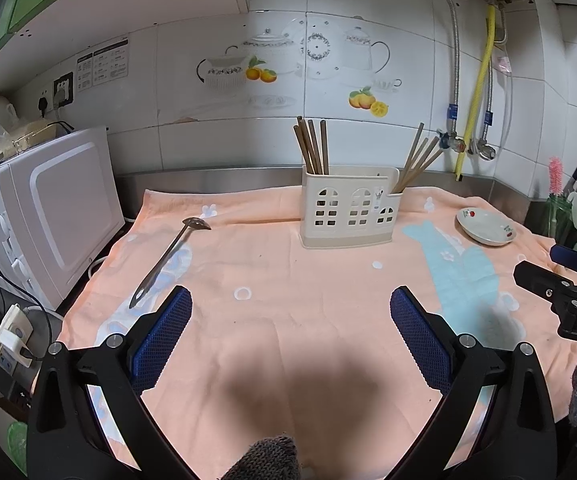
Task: Organize utensils
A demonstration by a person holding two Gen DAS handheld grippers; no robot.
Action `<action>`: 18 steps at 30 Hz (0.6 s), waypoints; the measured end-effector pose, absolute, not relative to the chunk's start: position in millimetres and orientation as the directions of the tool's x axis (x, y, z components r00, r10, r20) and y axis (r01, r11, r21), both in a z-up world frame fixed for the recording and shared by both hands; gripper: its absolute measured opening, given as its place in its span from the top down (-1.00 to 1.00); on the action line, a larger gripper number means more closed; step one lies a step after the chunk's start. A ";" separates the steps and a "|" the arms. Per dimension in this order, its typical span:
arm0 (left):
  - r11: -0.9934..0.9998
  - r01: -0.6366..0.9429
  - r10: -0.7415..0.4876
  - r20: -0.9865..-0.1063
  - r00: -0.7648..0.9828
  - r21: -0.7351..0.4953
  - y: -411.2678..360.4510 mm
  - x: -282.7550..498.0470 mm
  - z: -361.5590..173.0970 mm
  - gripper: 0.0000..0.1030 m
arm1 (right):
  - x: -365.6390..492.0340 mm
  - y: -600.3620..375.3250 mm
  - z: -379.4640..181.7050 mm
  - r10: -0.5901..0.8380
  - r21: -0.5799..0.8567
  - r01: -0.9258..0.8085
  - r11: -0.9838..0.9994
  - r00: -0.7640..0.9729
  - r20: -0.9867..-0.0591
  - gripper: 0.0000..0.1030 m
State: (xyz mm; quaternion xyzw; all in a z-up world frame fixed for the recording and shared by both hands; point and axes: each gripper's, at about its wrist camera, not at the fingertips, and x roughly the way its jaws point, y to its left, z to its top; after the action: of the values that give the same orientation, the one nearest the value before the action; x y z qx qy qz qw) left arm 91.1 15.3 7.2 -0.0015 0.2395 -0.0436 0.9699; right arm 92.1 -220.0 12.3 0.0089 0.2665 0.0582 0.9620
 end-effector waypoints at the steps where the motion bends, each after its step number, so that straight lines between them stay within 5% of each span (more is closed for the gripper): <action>1: 0.996 0.084 -0.086 -0.465 0.881 -0.025 15.5 90.9 7.0 -0.91 | 92.0 -219.7 12.3 0.119 0.050 -0.109 0.993 0.851 -0.512 -0.87; 18: 0.996 0.081 -0.084 -0.465 0.881 -0.027 16.8 90.2 7.0 -0.90 | 88.8 -217.1 12.9 0.125 0.050 -0.116 0.992 0.851 -0.510 -0.87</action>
State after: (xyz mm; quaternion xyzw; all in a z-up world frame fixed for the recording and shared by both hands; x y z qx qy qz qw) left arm 90.2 16.8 7.0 -0.0034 0.2400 -0.0424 0.9698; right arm 88.8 -217.1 12.9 0.0089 0.2658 0.0628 0.9619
